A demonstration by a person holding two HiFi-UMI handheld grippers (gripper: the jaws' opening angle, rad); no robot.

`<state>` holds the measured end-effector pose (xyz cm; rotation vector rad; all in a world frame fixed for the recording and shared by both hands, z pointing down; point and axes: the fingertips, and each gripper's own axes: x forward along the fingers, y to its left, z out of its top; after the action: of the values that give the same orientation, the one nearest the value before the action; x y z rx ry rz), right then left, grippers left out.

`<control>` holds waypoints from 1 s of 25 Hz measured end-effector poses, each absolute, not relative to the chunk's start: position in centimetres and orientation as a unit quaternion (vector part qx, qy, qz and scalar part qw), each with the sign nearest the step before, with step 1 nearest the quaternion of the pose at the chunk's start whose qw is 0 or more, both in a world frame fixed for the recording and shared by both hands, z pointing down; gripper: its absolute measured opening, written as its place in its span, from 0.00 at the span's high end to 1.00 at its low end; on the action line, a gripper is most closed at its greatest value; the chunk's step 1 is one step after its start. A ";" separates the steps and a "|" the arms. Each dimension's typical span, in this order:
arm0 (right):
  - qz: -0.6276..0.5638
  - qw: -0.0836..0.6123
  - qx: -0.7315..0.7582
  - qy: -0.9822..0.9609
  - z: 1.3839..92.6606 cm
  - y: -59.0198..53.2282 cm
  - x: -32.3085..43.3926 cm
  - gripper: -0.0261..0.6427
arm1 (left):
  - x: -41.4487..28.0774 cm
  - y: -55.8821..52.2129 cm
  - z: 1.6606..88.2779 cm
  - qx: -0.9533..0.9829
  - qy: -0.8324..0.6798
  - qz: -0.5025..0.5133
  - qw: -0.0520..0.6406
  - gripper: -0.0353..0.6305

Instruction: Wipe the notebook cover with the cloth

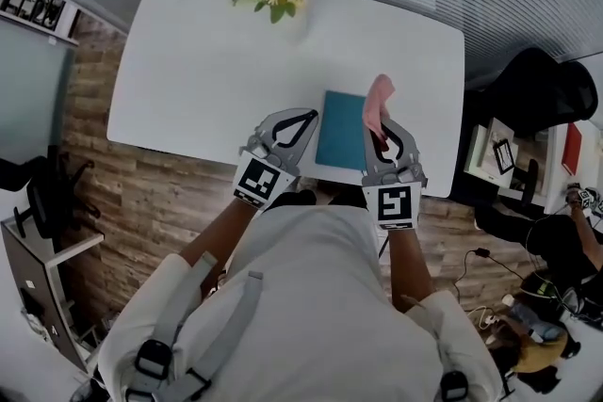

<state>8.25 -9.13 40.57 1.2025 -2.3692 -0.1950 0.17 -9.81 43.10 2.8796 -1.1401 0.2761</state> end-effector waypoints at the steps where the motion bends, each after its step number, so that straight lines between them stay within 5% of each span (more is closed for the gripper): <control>1: -0.076 0.254 0.431 -0.862 42.2 -9.4 8.2 0.92 | 0.4 -10.0 44.6 0.926 -0.364 0.100 0.021 0.94; 25: -0.171 0.516 0.263 -0.797 66.0 -14.9 5.1 0.92 | 3.8 -9.6 67.5 0.915 -0.256 0.297 0.097 0.94</control>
<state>5.14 -14.94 65.96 0.6307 -1.9139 -0.4106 3.77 -9.56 67.54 2.7083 -0.7594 0.8793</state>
